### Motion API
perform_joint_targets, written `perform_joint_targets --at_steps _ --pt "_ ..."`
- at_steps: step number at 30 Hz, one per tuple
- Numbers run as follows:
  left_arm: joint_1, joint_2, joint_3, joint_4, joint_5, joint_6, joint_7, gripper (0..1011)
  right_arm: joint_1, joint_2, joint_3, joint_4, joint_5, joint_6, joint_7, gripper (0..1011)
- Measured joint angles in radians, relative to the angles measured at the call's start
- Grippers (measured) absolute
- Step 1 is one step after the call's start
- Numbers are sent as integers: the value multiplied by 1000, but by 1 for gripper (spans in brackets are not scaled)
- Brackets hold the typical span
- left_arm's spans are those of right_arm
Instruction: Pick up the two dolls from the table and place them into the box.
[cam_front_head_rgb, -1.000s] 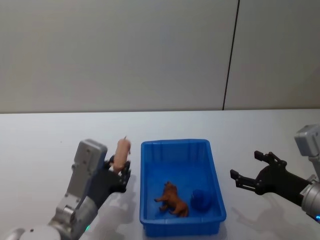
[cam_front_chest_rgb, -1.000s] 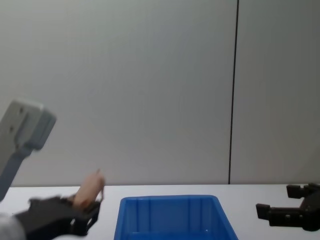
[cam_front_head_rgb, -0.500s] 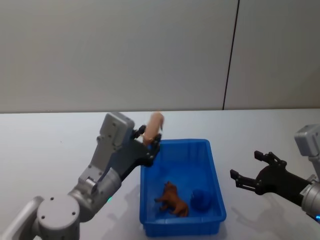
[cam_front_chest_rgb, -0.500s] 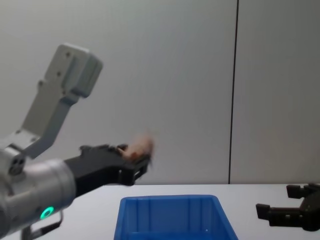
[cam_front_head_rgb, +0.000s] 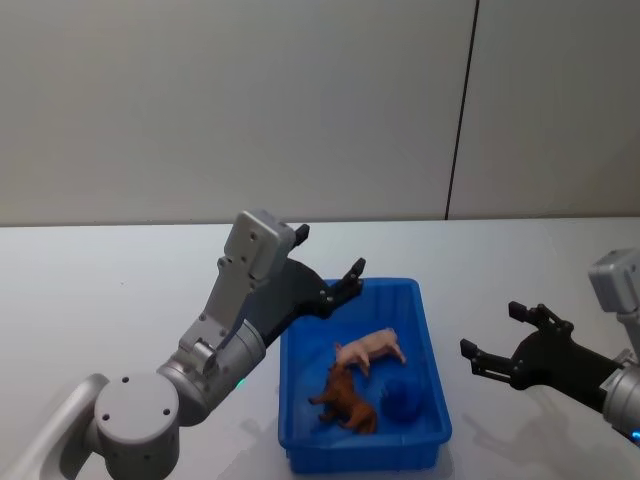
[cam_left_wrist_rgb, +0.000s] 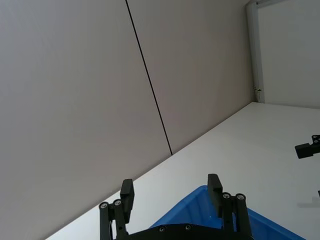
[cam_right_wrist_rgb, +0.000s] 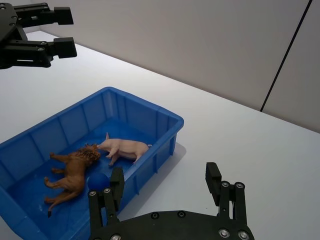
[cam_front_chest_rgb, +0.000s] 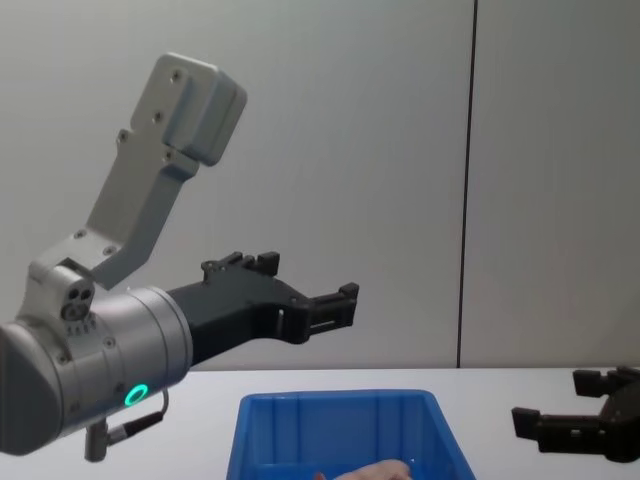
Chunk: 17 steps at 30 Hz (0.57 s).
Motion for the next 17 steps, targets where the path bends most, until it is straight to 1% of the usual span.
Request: perform_joint_targets --at_steps 4,5,17 --pt "3 1 0 -9 4 -6 3 993 0 0 0 0 0 0 0 1001" --pt "4 1 0 -10 5 -7 4 1001 0 0 0 0 0 0 0 1001" --pt "11 5 -1 -26 11 -18 14 1001 0 0 0 0 0 0 0 1001"
